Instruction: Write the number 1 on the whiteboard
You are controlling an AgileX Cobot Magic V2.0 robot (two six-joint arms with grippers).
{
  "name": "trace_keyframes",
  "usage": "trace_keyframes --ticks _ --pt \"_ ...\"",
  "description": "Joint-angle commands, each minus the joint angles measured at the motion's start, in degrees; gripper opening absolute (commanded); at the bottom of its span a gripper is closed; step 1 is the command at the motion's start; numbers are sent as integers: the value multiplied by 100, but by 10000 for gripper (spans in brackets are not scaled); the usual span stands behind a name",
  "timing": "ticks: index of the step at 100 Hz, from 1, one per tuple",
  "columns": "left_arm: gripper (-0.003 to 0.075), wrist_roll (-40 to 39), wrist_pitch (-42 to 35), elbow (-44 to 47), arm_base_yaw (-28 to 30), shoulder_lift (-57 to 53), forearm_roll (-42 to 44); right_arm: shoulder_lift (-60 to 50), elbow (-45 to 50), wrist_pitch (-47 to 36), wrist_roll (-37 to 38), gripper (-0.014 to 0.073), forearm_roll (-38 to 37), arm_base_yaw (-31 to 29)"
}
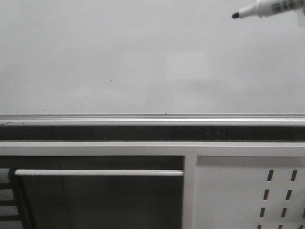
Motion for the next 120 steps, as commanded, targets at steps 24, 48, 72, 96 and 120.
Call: trace_keyframes --ticks 24,48,72,96,120 --pt "-18 394 1225 92 -39 28 -106 -42 402 -1380 -89 -60 158 13" --pt "-18 394 1326 105 -39 28 -106 71 402 -1665 -89 -60 335 13" --pt "-18 394 1376 105 -39 28 -106 471 402 -1858 -376 -60 335 13" --pt "-18 394 1376 105 -39 28 -106 807 402 -2256 -528 -60 370 13" --pt "-18 394 1419 105 -39 28 -106 1077 402 -2476 -1272 -61 924 76"
